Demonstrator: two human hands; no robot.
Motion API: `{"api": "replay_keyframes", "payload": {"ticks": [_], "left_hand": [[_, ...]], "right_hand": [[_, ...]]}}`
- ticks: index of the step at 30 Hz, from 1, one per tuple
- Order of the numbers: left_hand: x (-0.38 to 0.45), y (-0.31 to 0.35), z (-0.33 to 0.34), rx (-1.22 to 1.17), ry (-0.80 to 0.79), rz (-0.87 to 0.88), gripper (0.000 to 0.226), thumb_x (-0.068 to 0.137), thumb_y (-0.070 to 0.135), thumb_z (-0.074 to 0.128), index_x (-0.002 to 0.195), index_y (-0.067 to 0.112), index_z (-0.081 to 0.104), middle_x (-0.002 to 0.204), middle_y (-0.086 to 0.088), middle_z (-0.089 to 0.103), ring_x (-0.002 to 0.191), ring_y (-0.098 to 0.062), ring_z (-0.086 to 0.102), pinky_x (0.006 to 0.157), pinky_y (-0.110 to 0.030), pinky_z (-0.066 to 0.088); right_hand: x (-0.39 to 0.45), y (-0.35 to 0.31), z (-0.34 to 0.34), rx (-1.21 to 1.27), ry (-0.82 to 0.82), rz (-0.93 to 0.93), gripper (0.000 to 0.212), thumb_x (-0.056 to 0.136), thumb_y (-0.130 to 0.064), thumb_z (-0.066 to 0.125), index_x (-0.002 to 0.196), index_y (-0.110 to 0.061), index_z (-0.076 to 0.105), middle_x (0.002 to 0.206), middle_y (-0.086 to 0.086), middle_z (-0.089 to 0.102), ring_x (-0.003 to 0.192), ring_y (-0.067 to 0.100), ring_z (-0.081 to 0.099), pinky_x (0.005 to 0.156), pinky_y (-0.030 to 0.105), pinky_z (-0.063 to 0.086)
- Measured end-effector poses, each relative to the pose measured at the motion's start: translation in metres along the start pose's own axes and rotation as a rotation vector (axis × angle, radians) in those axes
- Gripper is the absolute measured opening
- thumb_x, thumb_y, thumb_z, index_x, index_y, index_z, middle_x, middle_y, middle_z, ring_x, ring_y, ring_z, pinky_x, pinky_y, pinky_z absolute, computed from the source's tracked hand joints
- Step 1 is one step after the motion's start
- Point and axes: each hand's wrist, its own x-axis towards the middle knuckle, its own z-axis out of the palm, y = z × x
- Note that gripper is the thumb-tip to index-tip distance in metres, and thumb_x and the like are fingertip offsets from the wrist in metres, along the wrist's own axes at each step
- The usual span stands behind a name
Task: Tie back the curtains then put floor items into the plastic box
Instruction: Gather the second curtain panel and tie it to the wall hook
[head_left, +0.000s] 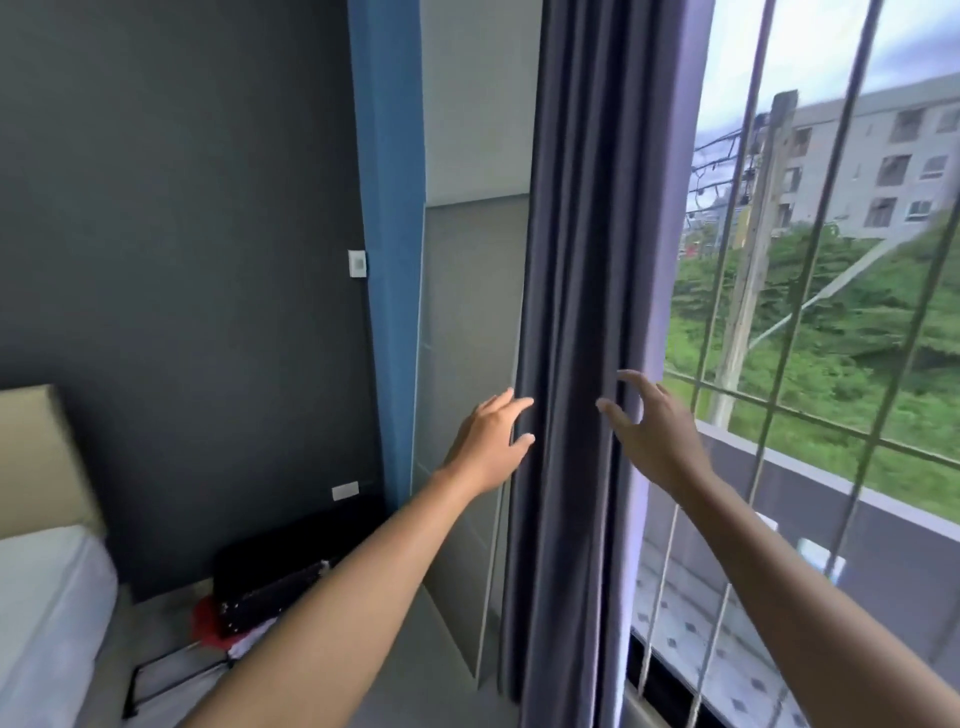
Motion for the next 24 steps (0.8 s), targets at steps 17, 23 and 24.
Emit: {"api": "replay_keyframes", "payload": {"ticks": [17,23,24], "left_hand": [[0.290,-0.089,0.025,-0.217,0.286,0.162,0.055,0.095,0.021,0.053,0.147,0.019,0.034,0.157,-0.007,0.025,0.145,-0.018,0.022,0.117,-0.029,0.019],[0.363,-0.095,0.033,-0.474,0.370,0.244,0.064,0.098,0.021,0.053,0.150,0.006,0.019,0.157,-0.006,0.023,0.144,-0.013,0.021,0.118,-0.024,0.016],[0.377,-0.095,0.035,-0.540,0.369,0.275,0.067,0.097,0.023,0.055,0.150,0.006,0.018,0.156,-0.002,0.023,0.142,-0.007,0.023,0.117,-0.020,0.017]], "right_hand": [[0.232,-0.061,0.069,0.193,0.262,-0.337,0.040,0.094,-0.022,0.057,0.133,-0.022,0.050,0.131,-0.003,0.055,0.119,0.016,0.053,0.101,0.034,0.046],[0.284,-0.080,0.094,0.134,0.322,-0.287,0.048,0.094,-0.017,0.055,0.140,-0.021,0.043,0.140,-0.004,0.048,0.121,0.006,0.047,0.090,-0.001,0.030],[0.293,-0.081,0.099,0.124,0.343,-0.281,0.049,0.093,-0.016,0.055,0.141,-0.021,0.042,0.142,-0.004,0.047,0.126,0.008,0.044,0.096,0.004,0.030]]}}
